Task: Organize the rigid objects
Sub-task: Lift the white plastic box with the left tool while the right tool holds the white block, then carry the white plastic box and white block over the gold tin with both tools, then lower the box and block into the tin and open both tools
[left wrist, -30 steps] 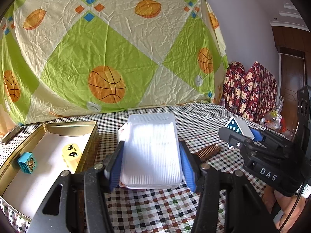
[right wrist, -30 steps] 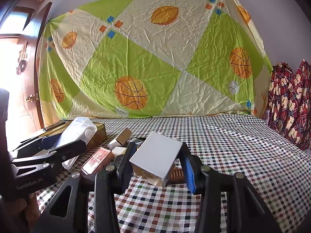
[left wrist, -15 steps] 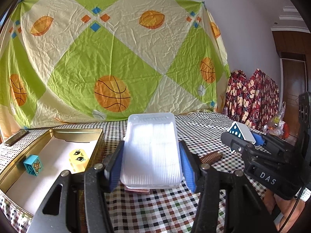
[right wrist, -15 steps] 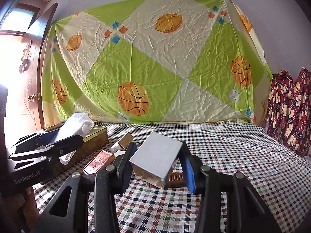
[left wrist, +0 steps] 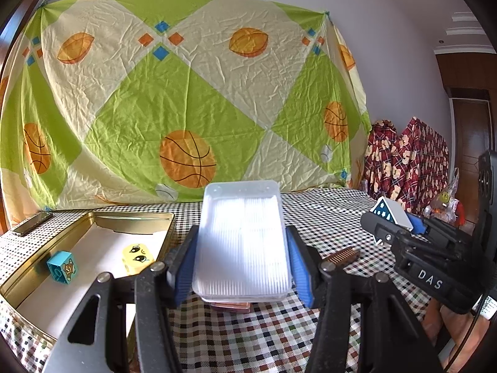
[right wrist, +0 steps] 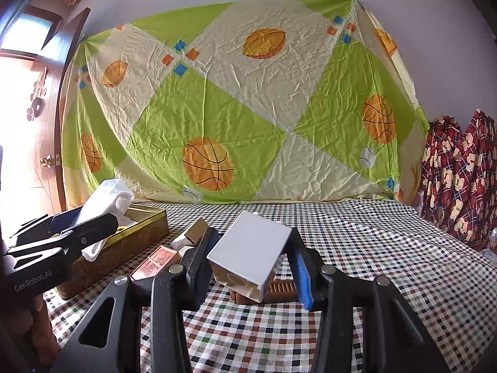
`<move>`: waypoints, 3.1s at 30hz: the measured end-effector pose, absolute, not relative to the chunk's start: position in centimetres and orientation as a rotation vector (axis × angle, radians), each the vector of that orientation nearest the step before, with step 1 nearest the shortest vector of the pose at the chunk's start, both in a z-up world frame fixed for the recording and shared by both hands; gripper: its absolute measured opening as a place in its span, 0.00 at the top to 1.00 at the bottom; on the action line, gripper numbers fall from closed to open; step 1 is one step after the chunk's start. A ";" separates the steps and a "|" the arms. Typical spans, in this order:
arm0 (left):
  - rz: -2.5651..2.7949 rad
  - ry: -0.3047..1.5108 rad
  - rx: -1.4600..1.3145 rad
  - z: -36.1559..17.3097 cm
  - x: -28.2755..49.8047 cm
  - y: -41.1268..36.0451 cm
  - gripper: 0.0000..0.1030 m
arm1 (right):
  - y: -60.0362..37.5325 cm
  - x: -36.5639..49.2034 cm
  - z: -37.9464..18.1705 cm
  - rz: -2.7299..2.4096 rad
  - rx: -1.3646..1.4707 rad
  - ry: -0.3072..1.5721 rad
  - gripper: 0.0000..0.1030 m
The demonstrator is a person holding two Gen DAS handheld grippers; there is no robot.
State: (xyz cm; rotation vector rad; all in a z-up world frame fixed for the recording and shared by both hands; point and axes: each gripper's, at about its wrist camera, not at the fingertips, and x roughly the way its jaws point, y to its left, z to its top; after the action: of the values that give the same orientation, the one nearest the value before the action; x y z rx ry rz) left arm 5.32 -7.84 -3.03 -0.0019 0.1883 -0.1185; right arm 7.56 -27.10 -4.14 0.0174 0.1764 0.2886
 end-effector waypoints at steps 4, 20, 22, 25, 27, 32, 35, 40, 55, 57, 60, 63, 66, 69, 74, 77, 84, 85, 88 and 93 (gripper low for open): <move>-0.105 0.177 0.001 -3.0 4.9 -7.2 0.48 | -26.1 7.2 -4.2 0.303 0.020 0.181 0.54; -0.010 0.109 -0.019 -3.0 2.9 -3.4 0.48 | -21.2 6.5 -4.2 0.376 -0.017 0.194 0.54; 0.002 0.107 -0.021 -3.0 2.8 -3.0 0.48 | -20.5 6.5 -4.2 0.390 -0.023 0.198 0.54; 0.027 0.097 -0.019 -3.0 2.6 -2.3 0.48 | -19.3 6.4 -4.2 0.406 -0.039 0.201 0.54; 0.037 0.095 -0.023 -3.1 2.5 -1.9 0.48 | -18.6 6.3 -4.1 0.416 -0.053 0.200 0.54; 0.052 0.097 -0.045 -3.1 2.4 -0.8 0.48 | -17.5 6.2 -4.2 0.433 -0.069 0.201 0.54; 0.059 0.097 -0.053 -3.1 2.4 -0.3 0.48 | -16.9 6.1 -4.3 0.442 -0.079 0.209 0.54; 0.070 0.096 -0.060 -3.1 2.3 0.3 0.48 | -15.6 6.0 -4.3 0.466 -0.095 0.218 0.54; 0.100 0.108 -0.075 -3.1 2.3 2.2 0.48 | -12.8 5.9 -4.3 0.529 -0.122 0.244 0.54; 0.104 0.110 -0.080 -3.2 2.3 2.5 0.48 | -12.6 5.9 -4.3 0.534 -0.126 0.243 0.54; 0.107 0.111 -0.083 -3.2 2.3 2.8 0.48 | -12.4 5.8 -4.3 0.538 -0.124 0.244 0.54; 0.108 0.116 -0.088 -3.2 2.3 3.2 0.48 | -12.1 5.8 -4.3 0.545 -0.123 0.249 0.54; 0.111 0.119 -0.093 -3.2 2.3 3.6 0.48 | -11.7 5.8 -4.3 0.556 -0.124 0.253 0.54; 0.115 0.120 -0.100 -3.2 2.2 4.0 0.48 | -11.2 5.8 -4.3 0.568 -0.132 0.255 0.54; 0.120 0.130 -0.107 -3.2 2.3 4.6 0.48 | -10.6 5.6 -4.2 0.583 -0.137 0.257 0.54; 0.125 0.130 -0.110 -3.3 2.2 5.0 0.48 | -10.3 5.6 -4.2 0.591 -0.134 0.258 0.54; 0.141 0.135 -0.125 -3.4 2.0 6.1 0.48 | -9.8 5.8 -4.2 0.609 -0.126 0.273 0.54; 0.142 0.135 -0.127 -3.4 2.0 6.3 0.48 | -9.7 5.8 -4.2 0.612 -0.125 0.275 0.54; 0.148 0.136 -0.127 -3.4 1.9 6.6 0.48 | -9.3 5.8 -4.1 0.624 -0.123 0.279 0.54; 0.167 0.153 -0.134 -3.3 2.1 7.8 0.48 | -8.8 6.3 -3.6 0.645 -0.107 0.290 0.54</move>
State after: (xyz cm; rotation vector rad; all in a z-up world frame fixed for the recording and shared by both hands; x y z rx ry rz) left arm 2.06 7.80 -3.32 -0.1337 0.1527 0.1669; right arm 6.29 -8.81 -3.58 -0.1074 0.2902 0.6454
